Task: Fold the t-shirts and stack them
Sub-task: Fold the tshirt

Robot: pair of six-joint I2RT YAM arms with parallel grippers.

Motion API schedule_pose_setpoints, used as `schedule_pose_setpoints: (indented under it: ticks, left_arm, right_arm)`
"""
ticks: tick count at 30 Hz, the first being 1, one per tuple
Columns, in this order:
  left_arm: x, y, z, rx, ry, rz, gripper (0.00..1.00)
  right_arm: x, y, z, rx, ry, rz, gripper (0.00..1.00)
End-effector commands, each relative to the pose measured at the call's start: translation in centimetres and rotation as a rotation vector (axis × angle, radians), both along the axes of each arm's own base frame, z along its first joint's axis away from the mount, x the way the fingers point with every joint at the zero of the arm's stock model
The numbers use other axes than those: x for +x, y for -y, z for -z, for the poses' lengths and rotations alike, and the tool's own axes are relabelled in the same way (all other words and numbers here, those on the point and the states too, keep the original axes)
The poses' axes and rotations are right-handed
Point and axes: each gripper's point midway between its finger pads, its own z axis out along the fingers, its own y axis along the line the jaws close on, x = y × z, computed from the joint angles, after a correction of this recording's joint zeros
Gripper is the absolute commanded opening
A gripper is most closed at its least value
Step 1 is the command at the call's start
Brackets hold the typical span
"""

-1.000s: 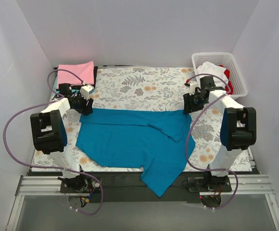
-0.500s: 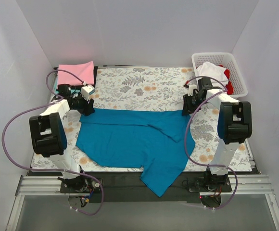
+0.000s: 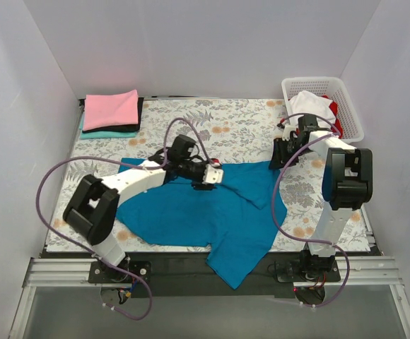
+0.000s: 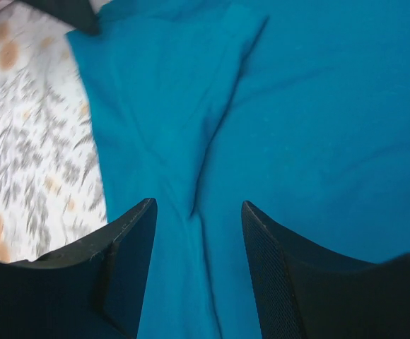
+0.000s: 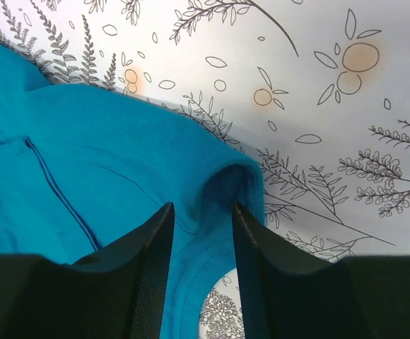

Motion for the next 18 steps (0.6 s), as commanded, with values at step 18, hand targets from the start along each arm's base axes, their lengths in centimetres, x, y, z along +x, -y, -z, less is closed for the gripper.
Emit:
schedule_pose_setpoints:
  ticks: [18]
  left_arm:
    - [-3.8, 13.1, 4.0, -0.023, 0.187, 0.289, 0.44]
  right_arm:
    - [0.8, -0.9, -1.2, 0.237, -0.069, 0.091, 0.49]
